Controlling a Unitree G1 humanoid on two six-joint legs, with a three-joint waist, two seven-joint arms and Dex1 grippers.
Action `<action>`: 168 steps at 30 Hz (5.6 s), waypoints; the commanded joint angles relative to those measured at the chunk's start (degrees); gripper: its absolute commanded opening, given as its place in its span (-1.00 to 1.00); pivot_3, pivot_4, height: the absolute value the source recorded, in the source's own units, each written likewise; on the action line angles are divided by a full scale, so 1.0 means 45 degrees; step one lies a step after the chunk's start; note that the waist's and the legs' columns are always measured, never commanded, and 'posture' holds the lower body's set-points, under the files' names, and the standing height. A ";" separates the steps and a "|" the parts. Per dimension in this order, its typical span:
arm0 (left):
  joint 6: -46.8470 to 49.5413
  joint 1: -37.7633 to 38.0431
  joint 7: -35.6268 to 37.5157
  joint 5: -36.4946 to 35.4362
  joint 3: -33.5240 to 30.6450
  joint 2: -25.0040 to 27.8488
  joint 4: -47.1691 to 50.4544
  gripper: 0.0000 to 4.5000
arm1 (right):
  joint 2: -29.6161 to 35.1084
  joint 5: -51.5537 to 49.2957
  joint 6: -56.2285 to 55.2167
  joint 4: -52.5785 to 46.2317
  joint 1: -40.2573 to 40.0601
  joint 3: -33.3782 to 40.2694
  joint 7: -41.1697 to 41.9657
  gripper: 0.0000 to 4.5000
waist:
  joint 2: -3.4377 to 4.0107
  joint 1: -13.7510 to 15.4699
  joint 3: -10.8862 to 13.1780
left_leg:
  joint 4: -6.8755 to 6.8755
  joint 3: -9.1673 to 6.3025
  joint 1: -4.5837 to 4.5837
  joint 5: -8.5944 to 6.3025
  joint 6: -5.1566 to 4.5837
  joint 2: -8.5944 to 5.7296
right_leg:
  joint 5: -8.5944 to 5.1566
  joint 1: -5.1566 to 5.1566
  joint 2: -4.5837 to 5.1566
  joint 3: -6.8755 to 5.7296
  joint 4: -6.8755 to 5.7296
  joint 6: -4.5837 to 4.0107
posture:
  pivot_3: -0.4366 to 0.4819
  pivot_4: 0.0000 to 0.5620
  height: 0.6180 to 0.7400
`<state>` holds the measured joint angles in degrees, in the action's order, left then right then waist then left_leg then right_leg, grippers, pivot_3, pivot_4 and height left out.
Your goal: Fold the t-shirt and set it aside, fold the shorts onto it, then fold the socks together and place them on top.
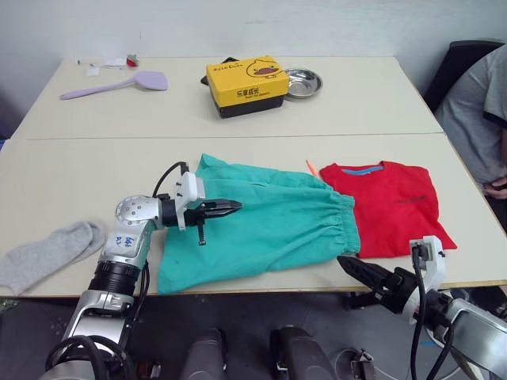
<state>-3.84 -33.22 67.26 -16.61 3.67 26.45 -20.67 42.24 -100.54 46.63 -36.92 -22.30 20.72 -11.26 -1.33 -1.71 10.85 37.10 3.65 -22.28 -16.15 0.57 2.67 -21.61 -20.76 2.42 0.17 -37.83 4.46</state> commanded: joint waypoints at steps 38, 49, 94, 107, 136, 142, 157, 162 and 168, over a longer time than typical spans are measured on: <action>0.0795 0.0568 -0.3689 0.0891 -0.1014 -0.1110 -0.0293 -1.00 | -0.3654 1.5717 -0.7704 0.1785 0.7382 -0.5500 0.5524 -0.98 | -0.0002 -0.0004 -0.0006 | 0.0008 0.0029 -0.0113 0.0011 0.0000 -0.0002 | 0.0013 -0.0172 0.0007 0.0016 -0.0065 0.0002 | -0.05 -0.47 1.00; 0.3589 0.2259 -0.4755 0.0957 -0.1111 -0.0208 0.2047 -1.00 | -0.4337 1.7575 -0.7644 0.3656 1.0889 -0.9134 1.0434 -0.98 | -0.0003 -0.0012 -0.0006 | 0.0014 0.0018 -0.0084 0.0020 0.0013 0.0005 | 0.0018 -0.0168 0.0010 0.0003 -0.0109 -0.0010 | -0.05 -0.47 1.00; 0.2145 -0.0324 -0.3690 0.0719 -0.0177 -0.0511 -0.0055 -1.00 | -0.6721 2.1331 -1.0128 1.1736 1.2161 -0.9563 1.3976 -0.99 | -0.0004 -0.0224 0.0000 | 0.0079 0.0038 -0.0191 0.0054 0.0077 -0.0011 | 0.0044 -0.0265 0.0038 -0.0023 -0.0192 -0.0066 | -0.05 -0.47 1.00; 0.0557 0.0696 -0.3673 0.0244 -0.1849 0.0374 -0.1047 -1.00 | -0.4621 1.8154 -0.8265 0.8294 1.0876 -0.8441 1.7576 -0.99 | -0.0005 -0.0302 -0.0001 | 0.0045 0.0022 -0.0147 0.0062 0.0051 0.0011 | 0.0044 -0.0265 0.0021 -0.0035 -0.0191 -0.0067 | -0.05 -0.47 1.00; 0.0480 0.3847 -0.2642 -0.0644 -0.2688 0.2092 0.2734 -1.00 | -0.8643 1.6100 0.4137 1.7718 1.8970 -0.5553 1.2724 0.70 | -0.0004 -0.0561 -0.0002 | -0.0002 0.0058 -0.0225 0.0077 0.0039 0.0004 | 0.0040 -0.0382 0.0044 -0.0010 -0.0267 -0.0085 | -0.05 -0.47 1.00; 0.0636 0.4241 -0.2372 -0.1059 -0.2995 0.2277 0.3182 -1.00 | -0.8197 1.6033 0.4079 1.7712 1.8953 -0.4906 1.2814 -0.21 | -0.0003 -0.0643 -0.0002 | -0.0007 0.0057 -0.0233 0.0076 0.0039 0.0002 | 0.0040 -0.0382 0.0045 -0.0010 -0.0268 -0.0085 | -0.05 -0.47 1.00; 0.4408 0.5413 -0.2316 -0.4017 -0.2763 0.2039 0.7822 -0.76 | -0.2731 1.1599 1.0076 0.8612 1.6442 -0.2371 1.3592 -1.00 | 0.0004 -0.0315 0.0003 | -0.0006 0.0039 -0.0267 0.0059 0.0014 -0.0005 | 0.0040 -0.0382 0.0054 -0.0011 -0.0182 -0.0085 | -0.05 -0.47 1.00; 0.4686 0.5768 -0.2455 -0.4055 -0.2521 0.1655 0.8067 -0.08 | 0.1119 1.0650 0.9964 0.6770 1.5541 -0.2537 1.5099 -1.00 | 0.0011 -0.0259 0.0008 | -0.0019 0.0038 -0.0253 0.0055 0.0008 -0.0003 | 0.0040 -0.0364 0.0046 -0.0010 -0.0131 -0.0085 | -0.05 -0.47 1.00; 0.4324 0.5005 -0.2199 -0.3703 -0.2177 0.1266 0.7120 0.74 | 0.3936 1.2179 0.7381 0.8796 1.5211 -0.2906 1.6106 -1.00 | 0.0015 -0.0277 0.0010 | -0.0016 0.0057 -0.0228 0.0056 0.0005 -0.0002 | 0.0040 -0.0348 0.0028 0.0015 -0.0132 -0.0086 | -0.05 -0.47 1.00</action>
<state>17.08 -9.94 56.59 -33.46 -5.96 32.13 11.57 57.27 -48.41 84.55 -0.63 45.91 6.84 59.67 -1.26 -2.96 10.89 37.06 3.91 -23.31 -15.90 0.59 2.65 -21.43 -22.31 2.54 0.24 -38.40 4.07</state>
